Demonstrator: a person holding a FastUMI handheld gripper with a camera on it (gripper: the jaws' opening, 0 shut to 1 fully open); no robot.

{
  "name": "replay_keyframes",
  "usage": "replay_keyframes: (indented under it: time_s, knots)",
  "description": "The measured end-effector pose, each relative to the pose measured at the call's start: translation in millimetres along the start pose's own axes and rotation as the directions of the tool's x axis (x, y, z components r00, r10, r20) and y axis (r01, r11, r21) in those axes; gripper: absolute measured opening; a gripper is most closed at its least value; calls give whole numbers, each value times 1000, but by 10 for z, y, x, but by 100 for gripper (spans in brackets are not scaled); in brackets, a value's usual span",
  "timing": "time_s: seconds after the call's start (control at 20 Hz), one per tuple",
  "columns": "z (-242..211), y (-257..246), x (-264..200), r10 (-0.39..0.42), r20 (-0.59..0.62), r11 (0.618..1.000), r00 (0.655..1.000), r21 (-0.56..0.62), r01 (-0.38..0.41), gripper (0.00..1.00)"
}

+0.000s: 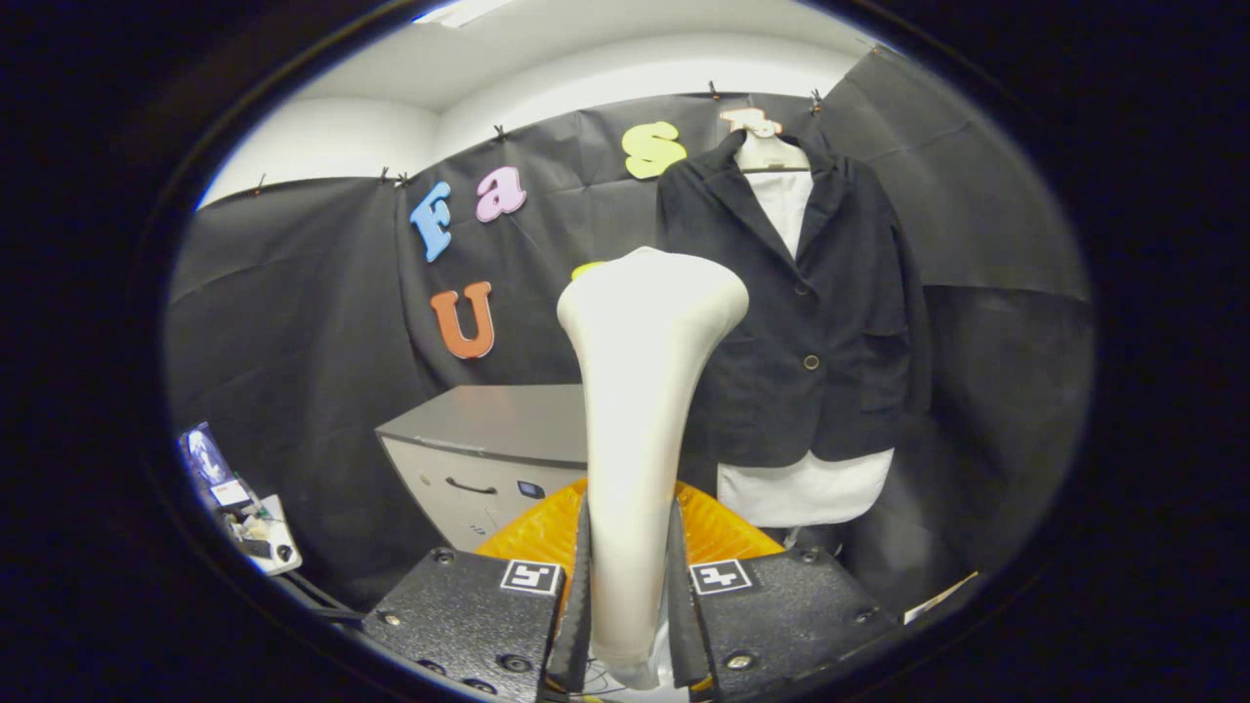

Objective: Iron the clothes twice with a garment steamer, once on the left side and once on the right side.

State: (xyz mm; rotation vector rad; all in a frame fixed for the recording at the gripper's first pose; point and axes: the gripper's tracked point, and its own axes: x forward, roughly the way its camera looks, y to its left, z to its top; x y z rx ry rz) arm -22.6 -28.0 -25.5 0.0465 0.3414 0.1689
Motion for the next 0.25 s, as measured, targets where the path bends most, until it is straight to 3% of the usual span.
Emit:
replay_keyframes:
  time_s: [0.25]
  knots:
    - [-59,-204,-15,22,-16,1000,1000,9,-22,35]
